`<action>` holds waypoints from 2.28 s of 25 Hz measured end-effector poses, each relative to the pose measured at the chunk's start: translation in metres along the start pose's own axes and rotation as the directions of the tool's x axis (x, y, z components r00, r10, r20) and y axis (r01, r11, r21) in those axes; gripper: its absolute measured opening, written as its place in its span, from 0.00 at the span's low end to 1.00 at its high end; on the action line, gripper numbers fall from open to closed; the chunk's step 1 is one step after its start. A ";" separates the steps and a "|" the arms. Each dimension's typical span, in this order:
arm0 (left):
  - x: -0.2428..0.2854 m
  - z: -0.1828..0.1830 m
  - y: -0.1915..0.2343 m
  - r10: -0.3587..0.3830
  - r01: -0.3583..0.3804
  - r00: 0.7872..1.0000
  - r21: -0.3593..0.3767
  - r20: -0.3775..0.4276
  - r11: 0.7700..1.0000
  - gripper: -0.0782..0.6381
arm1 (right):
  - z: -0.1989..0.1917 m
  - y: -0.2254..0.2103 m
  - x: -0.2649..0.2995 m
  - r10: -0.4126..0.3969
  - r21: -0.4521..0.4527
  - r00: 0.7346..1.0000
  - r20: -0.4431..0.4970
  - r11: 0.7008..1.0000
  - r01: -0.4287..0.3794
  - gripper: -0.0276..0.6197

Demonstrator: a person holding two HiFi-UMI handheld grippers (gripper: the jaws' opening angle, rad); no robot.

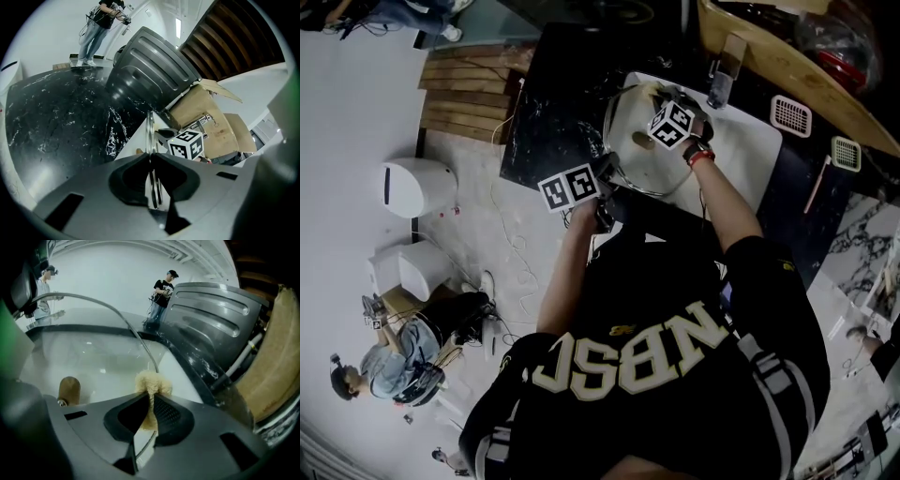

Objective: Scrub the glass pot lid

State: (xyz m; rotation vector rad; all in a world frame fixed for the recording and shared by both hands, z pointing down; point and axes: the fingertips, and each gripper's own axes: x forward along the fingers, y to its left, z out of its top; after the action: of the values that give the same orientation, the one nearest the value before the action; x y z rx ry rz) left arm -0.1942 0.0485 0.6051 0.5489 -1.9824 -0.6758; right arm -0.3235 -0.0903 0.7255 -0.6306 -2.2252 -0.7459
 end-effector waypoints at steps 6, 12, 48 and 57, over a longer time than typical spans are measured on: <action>0.001 0.000 0.001 0.004 -0.004 1.000 -0.009 0.001 1.000 0.19 | -0.039 0.000 0.004 0.018 -0.022 0.997 -0.078 1.000 -0.020 0.10; 0.001 -0.001 0.000 0.008 -0.008 1.000 -0.015 0.003 1.000 0.19 | -0.069 0.004 -0.004 0.051 -0.036 0.988 -0.142 0.998 -0.057 0.11; 0.010 -0.005 0.002 -0.045 0.044 0.999 -0.029 -0.014 0.999 0.19 | -0.156 0.109 -0.099 0.456 0.046 0.817 -0.354 0.881 -0.472 0.11; 0.009 -0.005 0.001 -0.068 0.068 0.998 -0.021 0.002 0.997 0.19 | -0.136 0.142 -0.129 0.590 0.082 0.751 -0.297 0.799 -0.596 0.11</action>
State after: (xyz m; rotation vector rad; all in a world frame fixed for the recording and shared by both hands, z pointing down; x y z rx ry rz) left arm -0.1938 0.0422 0.6139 0.6053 -1.9626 -0.7382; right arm -0.0912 -0.1068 0.7566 -1.0847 -1.5846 -0.4844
